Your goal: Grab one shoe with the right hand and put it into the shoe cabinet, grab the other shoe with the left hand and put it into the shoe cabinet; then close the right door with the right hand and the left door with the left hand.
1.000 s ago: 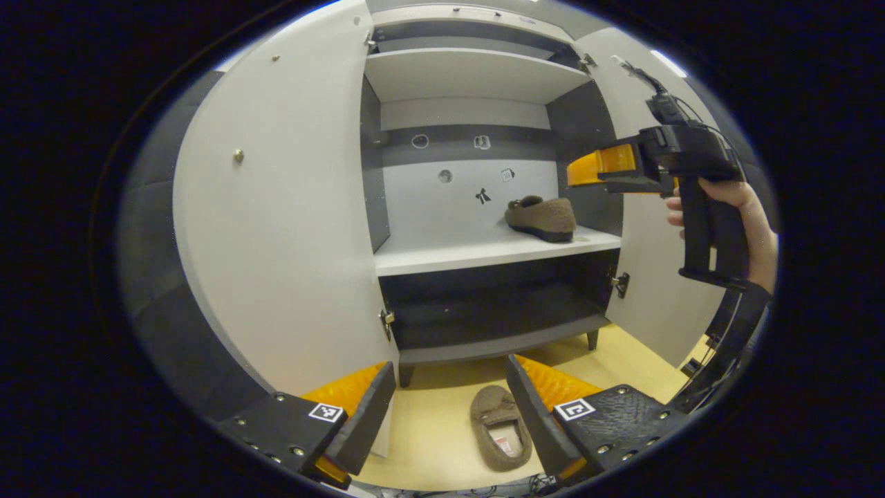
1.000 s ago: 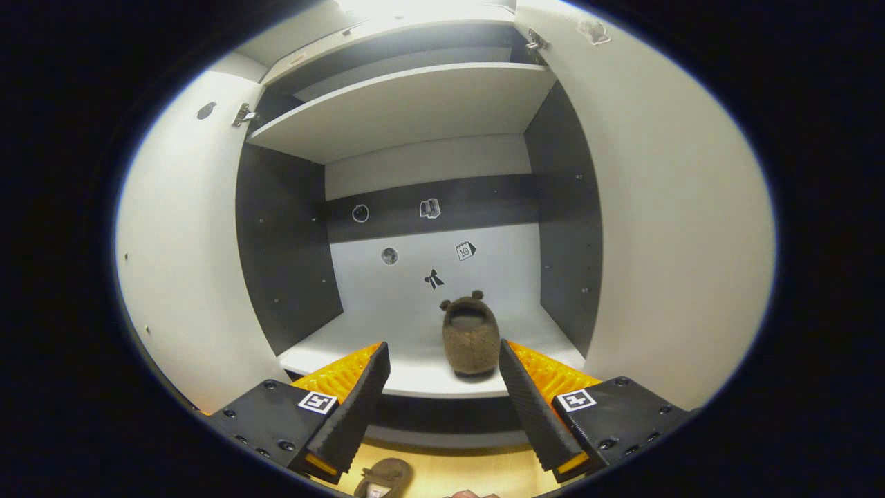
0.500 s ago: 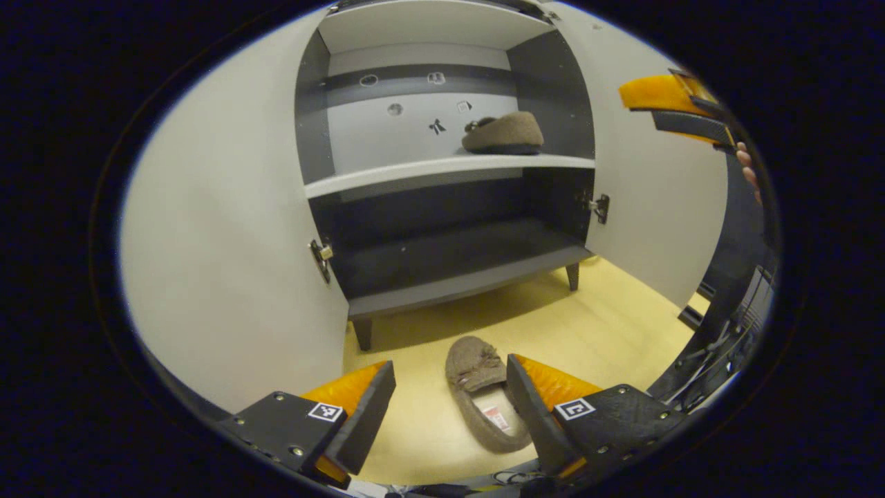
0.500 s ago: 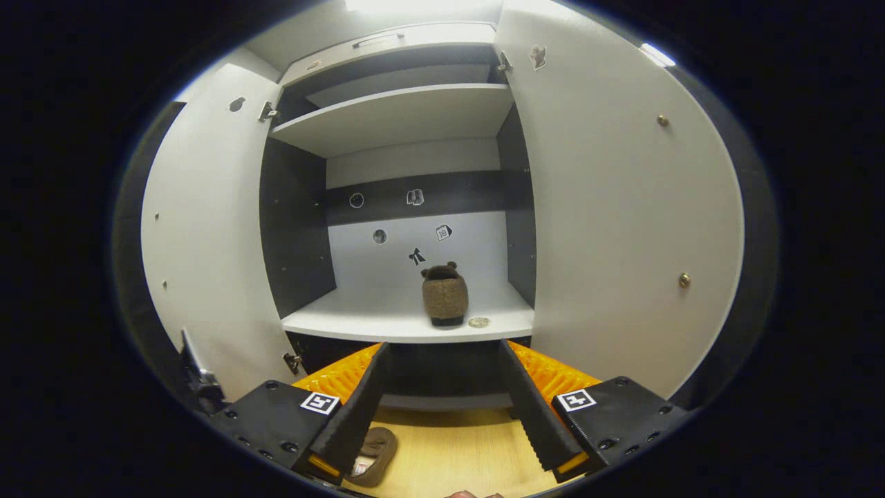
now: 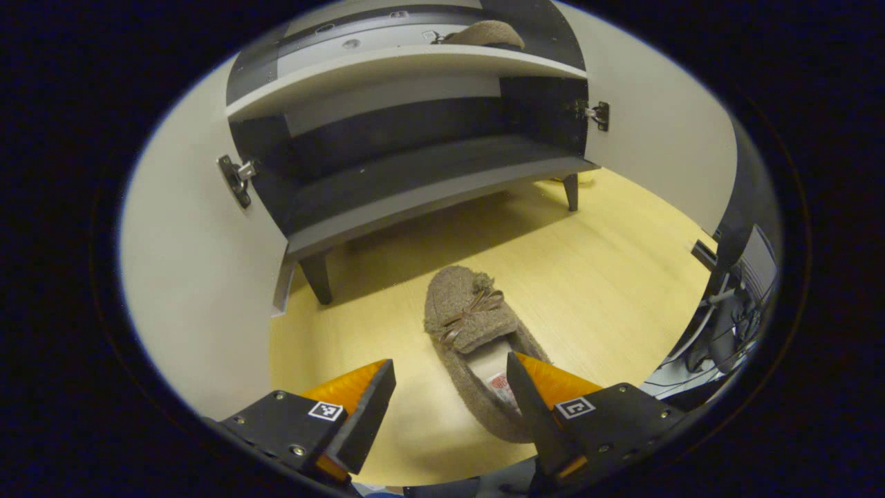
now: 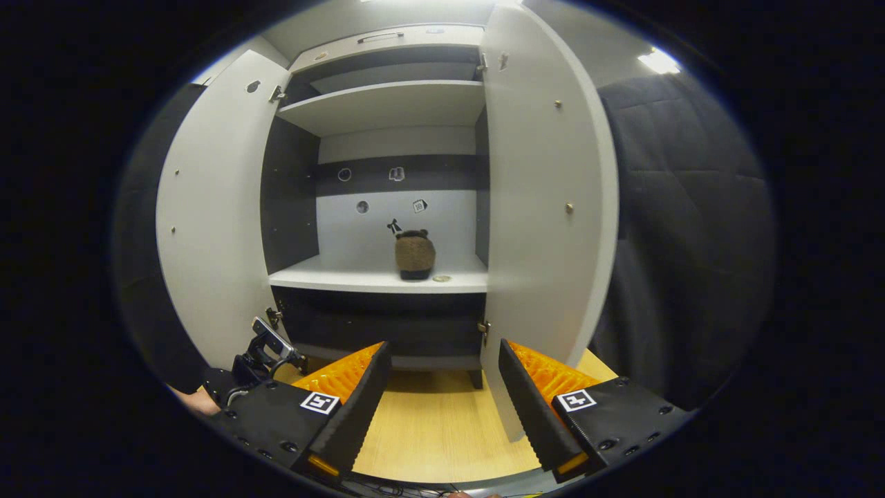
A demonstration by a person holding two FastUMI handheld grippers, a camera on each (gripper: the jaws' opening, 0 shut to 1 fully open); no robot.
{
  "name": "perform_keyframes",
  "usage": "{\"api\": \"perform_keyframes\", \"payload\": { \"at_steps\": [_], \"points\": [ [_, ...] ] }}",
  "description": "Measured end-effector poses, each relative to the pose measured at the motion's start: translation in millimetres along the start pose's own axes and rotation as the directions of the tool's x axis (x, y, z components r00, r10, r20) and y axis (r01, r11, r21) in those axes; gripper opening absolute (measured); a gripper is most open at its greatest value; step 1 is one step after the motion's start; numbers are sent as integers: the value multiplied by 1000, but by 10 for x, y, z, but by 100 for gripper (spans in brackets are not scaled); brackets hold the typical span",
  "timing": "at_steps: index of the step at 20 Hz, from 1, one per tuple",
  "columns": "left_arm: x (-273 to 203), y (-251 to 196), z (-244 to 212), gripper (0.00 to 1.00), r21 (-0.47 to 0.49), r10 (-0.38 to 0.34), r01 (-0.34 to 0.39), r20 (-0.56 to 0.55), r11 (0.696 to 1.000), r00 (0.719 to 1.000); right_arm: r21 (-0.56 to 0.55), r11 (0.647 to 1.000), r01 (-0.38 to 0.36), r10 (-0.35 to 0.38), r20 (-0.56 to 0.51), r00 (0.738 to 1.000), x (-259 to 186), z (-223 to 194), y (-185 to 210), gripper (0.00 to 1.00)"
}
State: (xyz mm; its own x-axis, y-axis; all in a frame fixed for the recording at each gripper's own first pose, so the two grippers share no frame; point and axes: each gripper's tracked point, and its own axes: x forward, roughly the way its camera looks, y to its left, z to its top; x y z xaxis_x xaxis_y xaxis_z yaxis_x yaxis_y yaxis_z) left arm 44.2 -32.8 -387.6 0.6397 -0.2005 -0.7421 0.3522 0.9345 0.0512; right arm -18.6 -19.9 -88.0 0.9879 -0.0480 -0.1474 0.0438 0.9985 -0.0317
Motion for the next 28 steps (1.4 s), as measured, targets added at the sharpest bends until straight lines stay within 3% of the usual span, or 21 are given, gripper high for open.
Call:
{"api": "perform_keyframes", "payload": {
  "at_steps": [3, 4, 7, 8, 12, 15, 16, 18, 19, 20, 23, 24, 28],
  "points": [
    [217, 4, -149, 94, -3, -13, 13, -65, 1000, 998, 45, 996, 75, -73, -59, 996, -204, -182, -272, 98],
    [267, 57, -161, 98, 11, 9, -9, -74, 1000, 997, 56, 993, 100, -95, -79, 992, -284, -247, -347, 98],
    [409, 51, -168, 53, -83, -30, 21, -100, 996, 995, 51, 987, 154, -147, -124, 981, -445, -325, -508, 99],
    [436, 56, -163, 65, -125, -48, 35, -100, 992, 994, 45, 984, 172, -165, -132, 977, -502, -330, -576, 98],
    [526, 3, -164, 28, -271, -99, 72, -87, 960, 991, 83, 971, 225, -213, -135, 968, -716, -248, -824, 99],
    [507, -4, -247, 30, -349, -116, 79, -86, 934, 990, 41, 945, 323, -314, -150, 938, -856, -236, -1190, 98],
    [526, -14, -262, 36, -354, -121, 83, -87, 931, 989, 35, 935, 354, -346, -145, 927, -886, -188, -1313, 98],
    [496, 53, -249, 36, -314, -93, 56, -103, 948, 990, 52, 916, 398, -389, -128, 912, -909, -89, -1516, 99],
    [575, 57, -208, 30, -325, -69, 38, -85, 945, 994, 65, 909, 411, -403, -114, 908, -896, -19, -1611, 99],
    [521, 18, -195, 7, -331, -75, 32, -117, 943, 990, 71, 903, 425, -417, -100, 903, -889, 19, -1702, 99],
    [523, 58, -219, 7, -317, -43, 4, -118, 949, 992, 77, 879, 471, -468, -55, 882, -858, 166, -2006, 99],
    [517, 31, -168, 2, -330, -44, 0, -126, 944, 991, 87, 874, 478, -477, -40, 878, -844, 207, -2096, 99],
    [468, 103, -124, 2, -359, 0, -56, -154, 932, 988, 130, 869, 477, -478, -25, 878, -637, 293, -2413, 98]
  ]
}}
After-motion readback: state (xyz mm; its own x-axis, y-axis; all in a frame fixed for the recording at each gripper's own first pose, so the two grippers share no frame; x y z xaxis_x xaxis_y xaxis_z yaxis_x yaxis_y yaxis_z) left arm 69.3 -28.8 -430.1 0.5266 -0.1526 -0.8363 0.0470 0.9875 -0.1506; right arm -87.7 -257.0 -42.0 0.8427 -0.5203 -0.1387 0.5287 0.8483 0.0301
